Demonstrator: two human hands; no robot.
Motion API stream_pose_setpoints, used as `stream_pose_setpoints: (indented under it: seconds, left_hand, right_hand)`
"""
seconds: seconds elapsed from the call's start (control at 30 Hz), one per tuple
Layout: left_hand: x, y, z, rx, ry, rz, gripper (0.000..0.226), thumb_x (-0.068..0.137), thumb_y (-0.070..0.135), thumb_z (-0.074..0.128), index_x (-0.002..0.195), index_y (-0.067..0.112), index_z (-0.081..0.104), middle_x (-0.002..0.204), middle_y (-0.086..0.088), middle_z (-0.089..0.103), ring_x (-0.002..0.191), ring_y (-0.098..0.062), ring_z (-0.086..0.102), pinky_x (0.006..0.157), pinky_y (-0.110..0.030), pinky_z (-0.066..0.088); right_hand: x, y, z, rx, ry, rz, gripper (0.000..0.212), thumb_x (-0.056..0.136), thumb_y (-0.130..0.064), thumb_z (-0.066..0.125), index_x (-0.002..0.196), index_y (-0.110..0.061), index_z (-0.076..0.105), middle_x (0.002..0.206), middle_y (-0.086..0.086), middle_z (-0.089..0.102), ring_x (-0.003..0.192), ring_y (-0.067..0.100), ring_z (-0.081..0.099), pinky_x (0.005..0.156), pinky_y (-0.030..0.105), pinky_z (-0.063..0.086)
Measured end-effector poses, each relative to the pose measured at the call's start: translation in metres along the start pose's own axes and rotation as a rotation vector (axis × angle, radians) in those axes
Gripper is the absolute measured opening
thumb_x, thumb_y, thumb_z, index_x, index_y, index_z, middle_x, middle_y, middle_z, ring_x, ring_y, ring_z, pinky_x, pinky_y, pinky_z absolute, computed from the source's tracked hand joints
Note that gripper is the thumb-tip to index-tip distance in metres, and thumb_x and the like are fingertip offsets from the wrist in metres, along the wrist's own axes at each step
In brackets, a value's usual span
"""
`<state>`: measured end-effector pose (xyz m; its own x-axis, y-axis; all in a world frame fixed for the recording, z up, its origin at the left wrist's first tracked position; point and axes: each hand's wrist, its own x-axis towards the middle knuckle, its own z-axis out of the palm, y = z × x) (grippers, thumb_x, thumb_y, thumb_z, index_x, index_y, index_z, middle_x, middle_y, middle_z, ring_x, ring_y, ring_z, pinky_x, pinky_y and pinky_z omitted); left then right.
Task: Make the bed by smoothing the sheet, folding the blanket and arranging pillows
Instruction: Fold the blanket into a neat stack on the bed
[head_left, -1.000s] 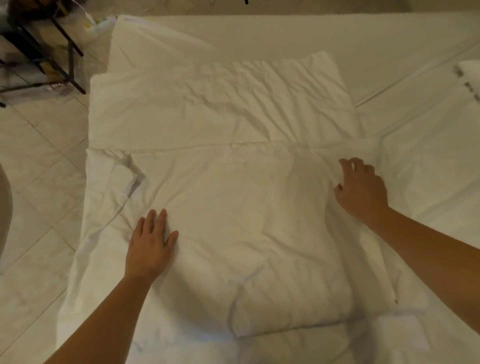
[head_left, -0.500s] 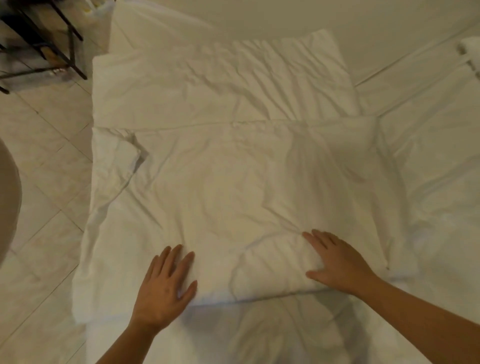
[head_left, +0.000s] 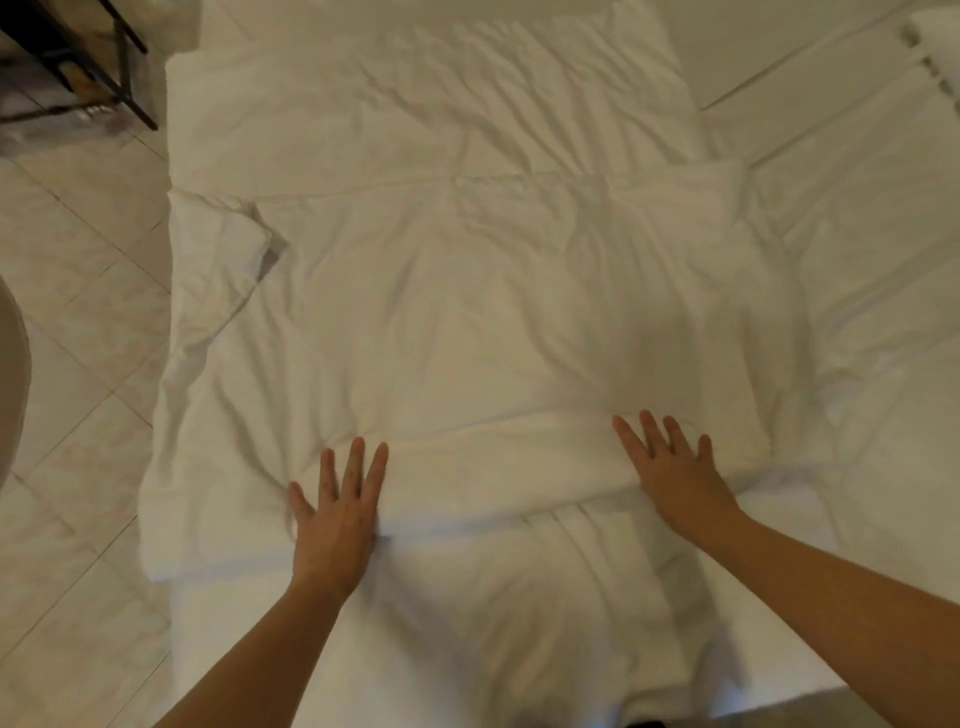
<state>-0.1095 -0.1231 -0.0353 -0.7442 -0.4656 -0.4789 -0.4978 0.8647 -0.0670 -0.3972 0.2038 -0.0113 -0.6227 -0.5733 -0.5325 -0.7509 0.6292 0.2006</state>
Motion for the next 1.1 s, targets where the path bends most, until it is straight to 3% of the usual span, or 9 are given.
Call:
stream_pose_setpoints:
  seconds: [0.1, 0.27, 0.5, 0.6, 0.67, 0.77, 0.87, 0.97, 1.1]
  left_hand:
    - [-0.003, 0.006, 0.005, 0.015, -0.008, -0.007, 0.108, 0.09, 0.004, 0.065, 0.161, 0.019, -0.015, 0.17, -0.015, -0.004, 0.153, -0.049, 0.013, 0.107, -0.068, 0.037]
    - [-0.034, 0.007, -0.002, 0.026, -0.02, 0.011, 0.104, 0.084, -0.007, 0.069, 0.162, 0.013, 0.004, 0.167, -0.02, 0.018, 0.147, -0.052, 0.029, 0.1, -0.063, 0.049]
    - [-0.106, 0.008, -0.021, 0.047, 0.006, 0.02, 0.099, 0.091, -0.004, 0.06, 0.162, 0.017, -0.006, 0.17, -0.016, 0.006, 0.152, -0.051, 0.014, 0.108, -0.06, 0.043]
    - [-0.139, 0.009, -0.018, 0.118, 0.008, 0.034, 0.098, 0.094, -0.002, 0.056, 0.161, 0.019, -0.011, 0.17, -0.014, -0.003, 0.153, -0.049, 0.007, 0.112, -0.057, 0.039]
    - [-0.168, 0.016, -0.008, 0.081, 0.028, 0.024, 0.096, 0.09, -0.002, 0.061, 0.163, 0.019, 0.002, 0.169, -0.016, 0.01, 0.15, -0.051, 0.019, 0.103, -0.059, 0.046]
    - [-0.224, 0.036, 0.022, 0.041, -0.004, 0.033, 0.096, 0.071, -0.002, 0.082, 0.156, 0.015, 0.04, 0.152, -0.019, 0.048, 0.129, -0.052, 0.052, 0.072, -0.057, 0.059]
    - [-0.29, 0.064, 0.076, -0.037, -0.148, 0.029, 0.113, 0.056, 0.004, 0.094, 0.153, 0.017, 0.039, 0.143, -0.017, 0.058, 0.118, -0.05, 0.061, 0.063, -0.055, 0.06]
    - [-0.35, 0.093, 0.121, -0.06, -0.223, 0.035, 0.115, 0.065, 0.007, 0.09, 0.157, 0.022, 0.023, 0.151, -0.011, 0.053, 0.126, -0.046, 0.058, 0.072, -0.059, 0.059]
    - [-0.381, 0.103, 0.121, -0.066, -0.186, -0.026, 0.102, 0.085, 0.004, 0.071, 0.163, 0.024, 0.008, 0.169, -0.007, 0.018, 0.151, -0.043, 0.027, 0.105, -0.065, 0.042]
  right_hand:
    - [-0.001, -0.005, 0.007, -0.002, -0.085, -0.035, 0.096, 0.082, 0.003, 0.065, 0.157, -0.016, 0.007, 0.151, 0.025, 0.042, 0.128, 0.05, 0.051, 0.093, 0.068, 0.047]
    - [-0.039, -0.005, 0.001, 0.024, -0.078, -0.027, 0.083, 0.1, -0.006, 0.043, 0.157, -0.019, -0.014, 0.165, 0.019, 0.01, 0.147, 0.042, 0.026, 0.112, 0.06, 0.031]
    - [-0.117, -0.014, -0.013, 0.04, -0.076, -0.038, 0.088, 0.096, 0.007, 0.036, 0.153, -0.022, -0.025, 0.167, 0.015, 0.004, 0.149, 0.039, 0.019, 0.117, 0.054, 0.029]
    - [-0.149, -0.02, -0.007, 0.047, -0.086, -0.061, 0.089, 0.093, 0.014, 0.032, 0.156, -0.022, -0.019, 0.166, 0.014, 0.004, 0.149, 0.04, 0.018, 0.116, 0.054, 0.029]
    - [-0.176, -0.022, 0.0, 0.06, -0.126, -0.065, 0.089, 0.092, 0.016, 0.029, 0.157, -0.024, -0.016, 0.167, 0.013, 0.002, 0.15, 0.04, 0.016, 0.117, 0.054, 0.027]
    - [-0.225, -0.018, 0.027, 0.086, -0.194, -0.094, 0.087, 0.095, 0.014, 0.029, 0.157, -0.027, -0.018, 0.167, 0.012, -0.002, 0.151, 0.039, 0.014, 0.118, 0.054, 0.023]
    - [-0.29, -0.012, 0.071, 0.144, -0.317, -0.127, 0.081, 0.102, 0.001, 0.032, 0.155, -0.029, -0.021, 0.167, 0.012, -0.006, 0.151, 0.038, 0.01, 0.121, 0.054, 0.019]
    - [-0.35, -0.015, 0.109, 0.168, -0.444, -0.137, 0.086, 0.097, 0.009, 0.028, 0.155, -0.031, -0.021, 0.167, 0.011, -0.01, 0.152, 0.037, 0.007, 0.121, 0.054, 0.016]
    - [-0.371, -0.024, 0.133, 0.204, -0.435, -0.075, 0.076, 0.103, -0.003, 0.028, 0.156, -0.032, -0.019, 0.167, 0.012, -0.009, 0.151, 0.039, 0.006, 0.119, 0.059, 0.013]
